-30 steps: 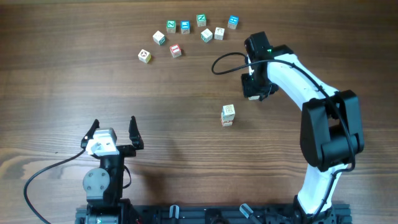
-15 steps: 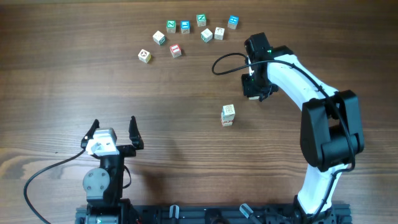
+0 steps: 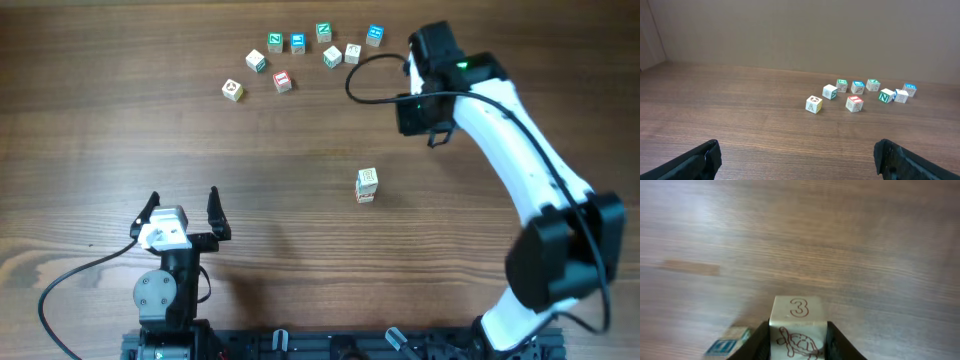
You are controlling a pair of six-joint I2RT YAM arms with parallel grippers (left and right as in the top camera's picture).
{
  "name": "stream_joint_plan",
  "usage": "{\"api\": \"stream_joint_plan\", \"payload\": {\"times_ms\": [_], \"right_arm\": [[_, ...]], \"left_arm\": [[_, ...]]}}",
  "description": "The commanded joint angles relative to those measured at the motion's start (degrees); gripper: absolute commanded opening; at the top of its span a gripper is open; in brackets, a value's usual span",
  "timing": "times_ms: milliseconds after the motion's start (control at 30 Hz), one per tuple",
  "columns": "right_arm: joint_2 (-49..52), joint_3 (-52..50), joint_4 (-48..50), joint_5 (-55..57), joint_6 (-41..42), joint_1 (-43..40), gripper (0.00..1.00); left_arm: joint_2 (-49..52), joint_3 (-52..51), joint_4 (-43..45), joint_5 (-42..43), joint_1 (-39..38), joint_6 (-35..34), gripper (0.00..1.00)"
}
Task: Form a tower
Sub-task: 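Carry the turtle block over the four-block stack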
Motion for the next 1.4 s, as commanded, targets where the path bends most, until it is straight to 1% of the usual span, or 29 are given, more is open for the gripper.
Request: {"api": "stream_joint_plan", "payload": {"times_ms": [0,133,233,300,433,600,900,1167,1367], "right_arm": [[-7.17,3.02,-2.16,-3.08,0.79,-0.04,0.25],[-13.22,3.02,-4.68,-6.19,0.74,-0.04,0.25],[-15.23,3.02,-7.21,-8.57,0.66,-0.04,0.24],[-15.28,2.97,-9.27,-10.82,0.66,-0.04,0.24],[-15.19,2.97,-11.91,-11.15,0.79,-0.04,0.23],[-15.17,2.91,-12.15,-14.14,0.85,-0.04,0.22],[-15.15,2.86,-12.04,-14.12,2.58,0.42,0.22],[-15.1,2.86,-10.19,-14.08,2.8,6.75,0.22],[-14.75,2.03,-8.96,-12.79,4.94,12.04,0.22]], "left_arm": [[-0.28,-0.17,-0.02,-0.76,0.33,1.05,1.0],[-0.28,-0.17,-0.02,-0.76,0.33,1.05,1.0],[-0.28,-0.17,-0.02,-0.74,0.33,1.05,1.0],[-0.28,-0.17,-0.02,-0.76,0.33,1.05,1.0],[-0.28,-0.17,-0.04,-0.74,0.33,1.05,1.0],[-0.28,-0.17,-0.02,-0.74,0.33,1.05,1.0],[-0.28,-0.17,-0.02,-0.76,0.33,1.05,1.0],[-0.28,-0.17,-0.02,-0.76,0.33,1.05,1.0],[-0.28,-0.17,-0.02,-0.76,0.33,1.05,1.0]]}}
